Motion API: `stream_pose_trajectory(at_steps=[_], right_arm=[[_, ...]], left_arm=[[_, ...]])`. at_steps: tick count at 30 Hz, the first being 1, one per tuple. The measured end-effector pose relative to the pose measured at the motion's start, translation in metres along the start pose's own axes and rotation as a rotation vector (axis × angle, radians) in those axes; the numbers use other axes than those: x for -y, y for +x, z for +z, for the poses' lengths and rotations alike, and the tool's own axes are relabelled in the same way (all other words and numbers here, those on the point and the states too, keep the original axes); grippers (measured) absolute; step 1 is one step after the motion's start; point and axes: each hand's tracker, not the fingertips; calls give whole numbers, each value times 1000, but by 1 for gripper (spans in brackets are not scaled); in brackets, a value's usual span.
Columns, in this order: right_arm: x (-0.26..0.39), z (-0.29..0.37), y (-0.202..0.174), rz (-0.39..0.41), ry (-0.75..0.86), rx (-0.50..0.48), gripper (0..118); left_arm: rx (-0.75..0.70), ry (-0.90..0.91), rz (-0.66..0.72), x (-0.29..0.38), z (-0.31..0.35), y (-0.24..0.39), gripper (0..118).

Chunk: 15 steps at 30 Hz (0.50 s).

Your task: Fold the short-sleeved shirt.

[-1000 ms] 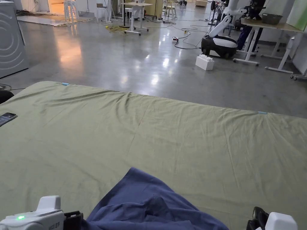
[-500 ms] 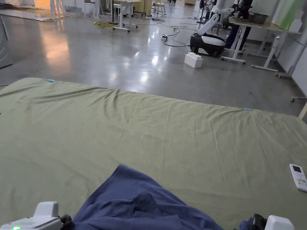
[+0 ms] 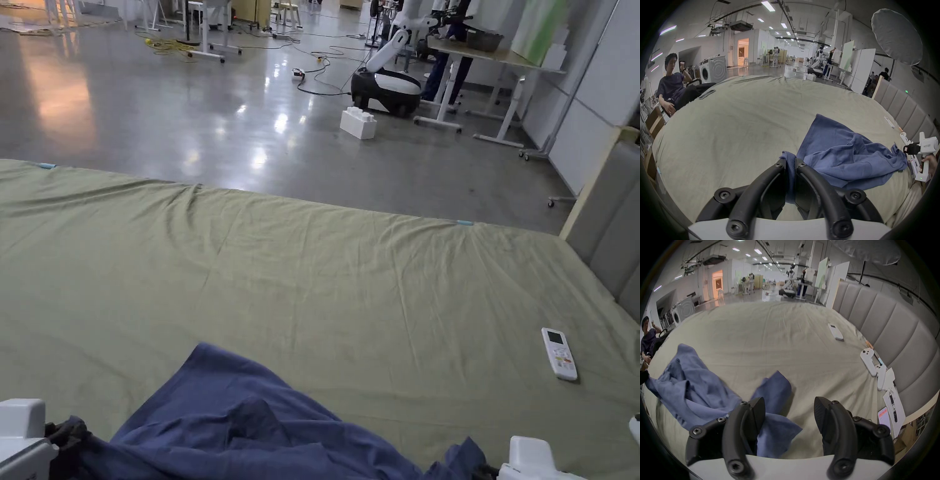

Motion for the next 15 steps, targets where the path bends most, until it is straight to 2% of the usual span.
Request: stream_pose_trajectory(at_steps=[3, 8, 10, 11, 12, 13, 15], right_arm=[[6, -14, -2, -38, -53, -86, 66], [22, -19, -20, 12, -49, -87, 65], [27, -22, -22, -29, -31, -149, 50], [28, -22, -24, -36, -31, -164, 36], [29, -20, -30, -9, -22, -125, 16], [28, -15, -34, 41, -8, -96, 15], [25, -8, -35, 27, 7, -102, 8]], left_arm=[[-2, -12, 3, 2, 3, 6, 9], [-2, -23, 11, 7, 5, 10, 9], [-4, -26, 8, 7, 4, 9, 9], [-1, -28, 14, 7, 4, 9, 9], [-1, -25, 21, 8, 5, 10, 9], [-1, -21, 26, 8, 6, 10, 9], [-4, -15, 31, 5, 7, 9, 9]])
